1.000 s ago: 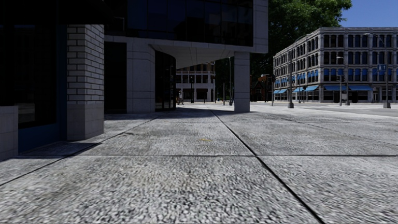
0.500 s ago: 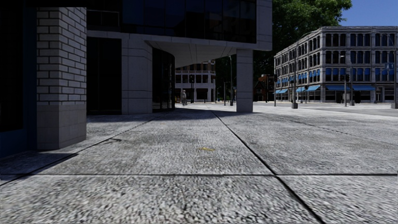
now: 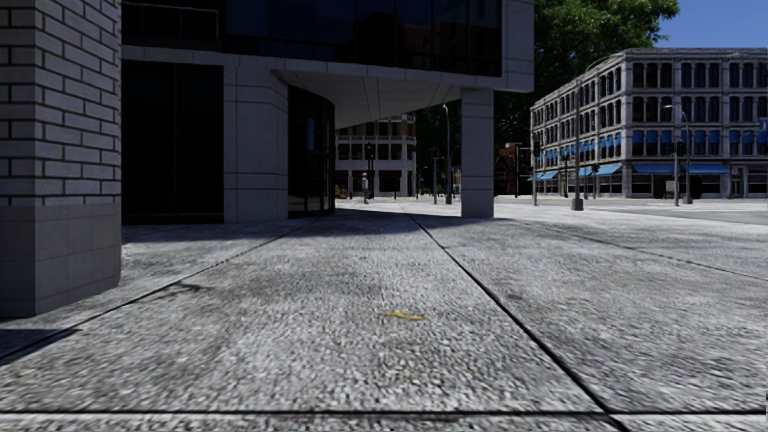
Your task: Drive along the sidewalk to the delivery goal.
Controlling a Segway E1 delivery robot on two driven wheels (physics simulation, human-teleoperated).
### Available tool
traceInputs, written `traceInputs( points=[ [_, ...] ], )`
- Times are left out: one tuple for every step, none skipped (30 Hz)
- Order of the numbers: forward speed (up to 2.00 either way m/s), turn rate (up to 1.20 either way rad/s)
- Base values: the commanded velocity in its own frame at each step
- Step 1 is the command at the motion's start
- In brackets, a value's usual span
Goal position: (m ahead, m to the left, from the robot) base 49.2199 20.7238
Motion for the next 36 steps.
traceInputs(
  points=[
    [1.43,0.0],
    [1.43,0.0],
    [1.43,0.0],
    [1.43,0.0],
    [1.43,0.0],
    [1.43,0.0],
    [1.43,0.0],
    [1.43,0.0],
    [1.43,0.0],
    [1.43,0.0],
    [1.43,0.0],
    [1.43,0.0],
    [1.43,0.0],
    [1.43,0.0],
    [1.43,0.0],
    [1.43,0.0],
    [1.43,0.0],
    [1.43,0.0],
    [1.43,0.0],
    [1.43,0.0],
    [1.43,0.0],
    [1.43,0.0],
    [1.43,0.0],
    [1.43,0.0],
    [1.43,0.0],
    [1.43,0.0],
    [1.43,0.0],
    [1.43,0.0],
    [1.43,0.0],
    [1.43,0.0],
    [1.43,0.0],
    [1.43,0.0],
    [1.43,0.0],
    [1.43,0.0],
    [1.43,0.0],
    [1.43,0.0]
  ],
)
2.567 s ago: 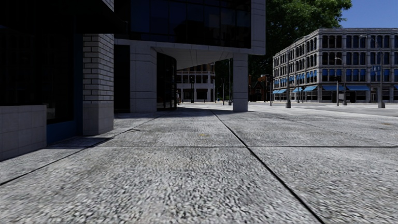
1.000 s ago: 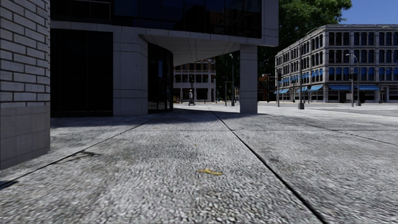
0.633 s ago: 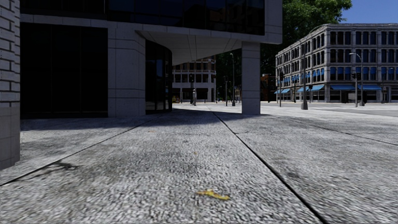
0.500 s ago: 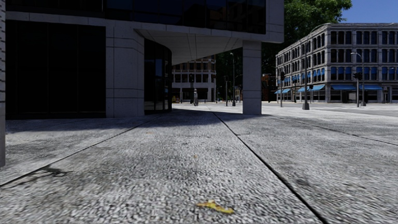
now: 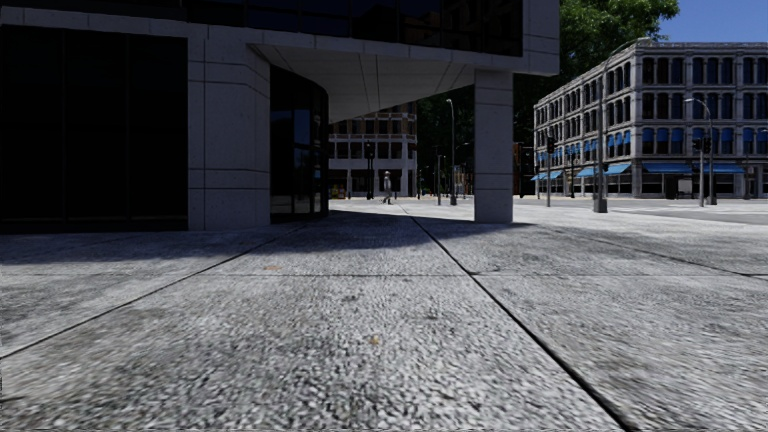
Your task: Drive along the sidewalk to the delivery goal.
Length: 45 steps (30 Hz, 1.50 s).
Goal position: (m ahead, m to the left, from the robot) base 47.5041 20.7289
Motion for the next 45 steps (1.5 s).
traceInputs(
  points=[
    [1.43,0.0],
    [1.43,0.0],
    [1.43,0.0],
    [1.43,0.0],
    [1.43,0.0],
    [1.43,0.0],
    [1.43,0.0],
    [1.43,0.0],
    [1.43,0.0],
    [1.43,0.0],
    [1.43,0.0],
    [1.43,0.0],
    [1.43,0.0],
    [1.43,0.0],
    [1.43,0.0],
    [1.43,0.0],
    [1.43,0.0],
    [1.43,0.0],
    [1.43,0.0],
    [1.43,0.0],
    [1.43,0.0],
    [1.43,0.0],
    [1.43,0.0],
    [1.43,0.0],
    [1.43,0.0],
    [1.43,0.0],
    [1.43,0.0],
    [1.43,0.0],
    [1.43,0.0],
    [1.43,0.0],
    [1.43,0.0],
    [1.43,0.09],
    [1.43,0.23],
    [1.43,0.34],
    [1.43,0.34],
    [1.43,0.4],
    [1.43,0.42],
    [1.43,0.54],
    [1.43,0.54],
    [1.43,0.72],
    [1.43,0.78],
    [1.43,0.79],
    [1.43,0.8],
    [1.43,0.8],
    [1.43,0.8]
  ],
)
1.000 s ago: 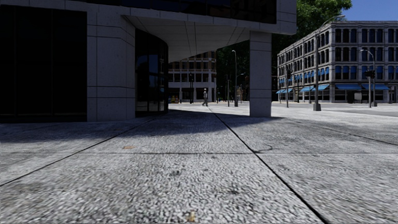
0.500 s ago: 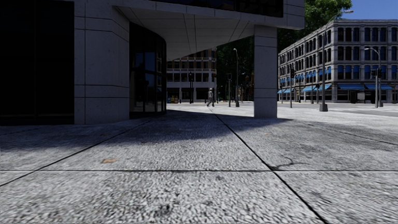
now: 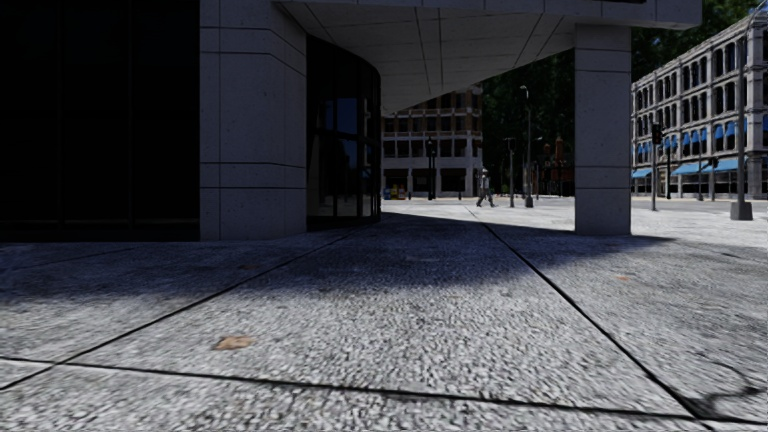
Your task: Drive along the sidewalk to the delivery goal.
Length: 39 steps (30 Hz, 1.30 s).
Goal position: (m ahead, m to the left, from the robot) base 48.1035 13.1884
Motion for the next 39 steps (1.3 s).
traceInputs(
  points=[
    [1.43,0.8],
    [1.43,0.8],
    [1.43,0.8],
    [1.43,0.8],
    [1.43,0.8],
    [1.43,0.8],
    [1.43,0.8],
    [1.43,0.8],
    [1.43,0.8],
    [1.43,0.8],
    [1.43,0.8],
    [1.43,0.8],
    [1.43,0.8],
    [1.43,0.8],
    [1.43,0.8],
    [1.43,0.8],
    [1.43,0.8],
    [1.43,0.8],
    [1.43,0.8],
    [1.43,0.8],
    [1.43,0.8],
    [1.43,0.8],
    [1.43,0.8],
    [1.43,0.8],
    [1.43,0.8],
    [1.43,0.8],
    [1.43,0.8],
    [1.43,0.8],
    [1.43,0.8],
    [1.43,0.8],
    [1.43,0.8],
    [1.43,0.8],
    [1.43,0.8],
    [1.43,0.8],
    [1.43,0.8],
    [1.43,0.8],
    [1.43,0.8],
    [1.43,0.8],
    [1.43,0.8]
  ],
)
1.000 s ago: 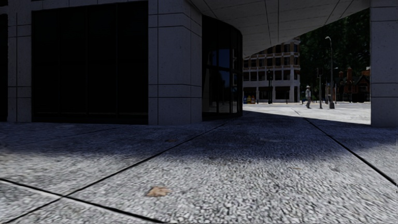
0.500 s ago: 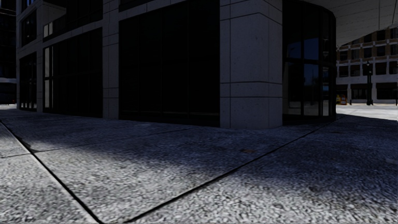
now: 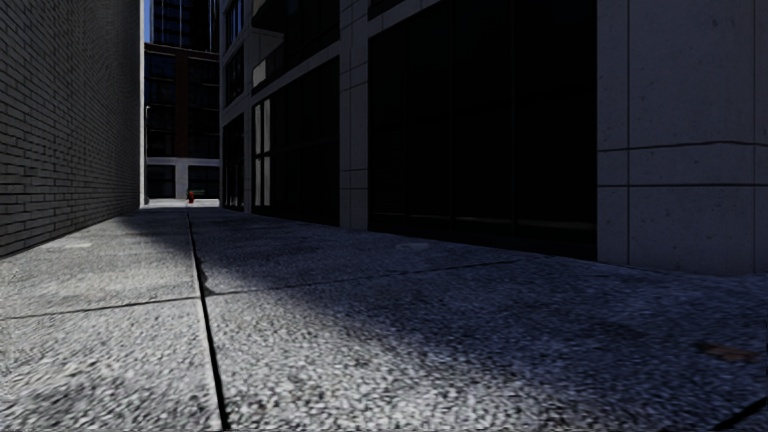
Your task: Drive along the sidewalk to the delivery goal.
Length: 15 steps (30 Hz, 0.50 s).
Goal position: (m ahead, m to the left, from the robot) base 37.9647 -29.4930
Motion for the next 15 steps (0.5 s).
traceInputs(
  points=[
    [1.43,0.8],
    [1.43,0.8],
    [1.43,0.8],
    [1.43,0.8],
    [1.43,0.8],
    [1.43,0.8],
    [1.43,0.8],
    [1.43,0.78],
    [1.43,0.64],
    [1.43,0.43],
    [1.43,0.0],
    [1.43,0.0],
    [1.43,0.0],
    [1.43,0.0],
    [1.43,0.0]
  ],
)
